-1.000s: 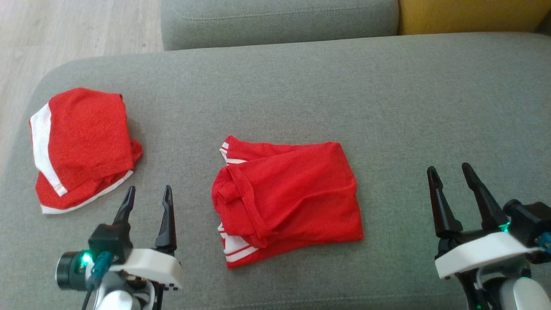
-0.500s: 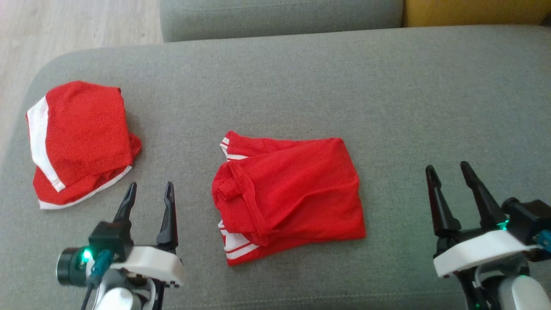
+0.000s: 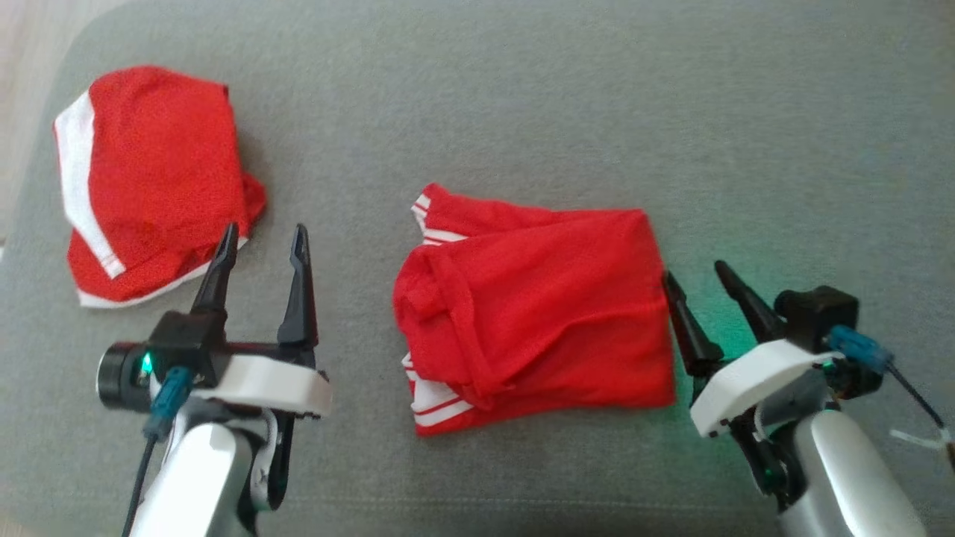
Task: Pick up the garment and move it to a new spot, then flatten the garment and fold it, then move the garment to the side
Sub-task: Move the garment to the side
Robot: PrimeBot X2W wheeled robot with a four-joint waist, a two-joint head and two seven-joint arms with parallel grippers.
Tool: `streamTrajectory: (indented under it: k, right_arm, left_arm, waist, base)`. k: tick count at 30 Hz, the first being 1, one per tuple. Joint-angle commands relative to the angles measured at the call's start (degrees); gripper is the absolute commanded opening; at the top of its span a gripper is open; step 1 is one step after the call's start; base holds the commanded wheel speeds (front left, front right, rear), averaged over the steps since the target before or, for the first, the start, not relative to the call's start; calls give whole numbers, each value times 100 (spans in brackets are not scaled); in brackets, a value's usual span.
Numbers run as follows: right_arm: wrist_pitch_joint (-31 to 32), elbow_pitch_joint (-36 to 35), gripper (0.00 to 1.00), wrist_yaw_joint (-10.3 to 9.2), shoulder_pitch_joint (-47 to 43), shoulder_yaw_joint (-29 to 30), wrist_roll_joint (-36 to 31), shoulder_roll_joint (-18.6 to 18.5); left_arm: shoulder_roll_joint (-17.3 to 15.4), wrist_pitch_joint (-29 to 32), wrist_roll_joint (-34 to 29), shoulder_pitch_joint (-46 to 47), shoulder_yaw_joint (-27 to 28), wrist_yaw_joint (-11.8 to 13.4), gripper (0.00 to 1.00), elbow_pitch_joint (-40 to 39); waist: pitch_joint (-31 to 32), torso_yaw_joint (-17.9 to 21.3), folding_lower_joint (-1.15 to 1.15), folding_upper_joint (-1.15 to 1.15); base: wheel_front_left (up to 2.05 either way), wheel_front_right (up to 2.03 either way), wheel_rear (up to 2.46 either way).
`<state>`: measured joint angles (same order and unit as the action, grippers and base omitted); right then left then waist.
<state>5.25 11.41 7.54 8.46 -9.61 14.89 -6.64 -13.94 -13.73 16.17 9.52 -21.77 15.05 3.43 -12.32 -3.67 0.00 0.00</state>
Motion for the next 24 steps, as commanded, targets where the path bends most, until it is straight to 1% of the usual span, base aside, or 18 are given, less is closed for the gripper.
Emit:
streamTrajectory:
  k: [1,5,8,9,10,11,13,16,20,24]
  right_arm:
    - [15,-26,100,-5,191,-154,39,-49]
    - [178,572,100,-5,383,-255,66,4]
    - [398,846,100,-5,452,-360,145,16]
    - [485,903,85,-5,458,-371,155,20]
    - [577,941,49,-5,458,-377,163,25]
    - [672,961,0,-5,456,-391,172,30]
    - [797,937,0,-5,459,-412,181,34]
    - [811,788,0,-5,480,-441,133,23]
    - [685,492,0,-5,501,-486,101,-40]
    - [631,349,0,-5,533,-544,127,-111]
  left_arm:
    - [-45,-59,-56,291,184,-16,100,-156]
    - [31,-94,-77,408,167,-58,100,-84]
    - [65,-109,-93,437,178,-71,100,-38]
    - [72,-112,-98,439,185,-73,100,-26]
    - [79,-115,-102,439,194,-74,100,-13]
    - [83,-117,-105,436,204,-73,100,-1]
    - [84,-120,-112,425,228,-74,100,17]
    - [78,-123,-129,400,255,-81,100,32]
    - [35,-125,-182,358,268,-103,100,25]
    - [-7,-126,-198,314,279,-120,100,-2]
  waist:
    - [-164,-162,0,0]
    - [-263,-267,0,0]
    - [-288,-287,0,0]
    - [-288,-283,0,0]
    - [-284,-277,0,0]
    - [-280,-265,0,0]
    - [-263,-227,0,0]
    - [-221,-138,0,0]
    - [-149,146,0,0]
    - [-115,546,0,0]
  base:
    - [0,0,0]
    - [0,0,0]
    - [0,0,0]
    - [0,0,0]
    - [0,0,0]
    - [0,0,0]
    - [0,0,0]
    - [0,0,0]
    - [0,0,0]
    - [0,0,0]
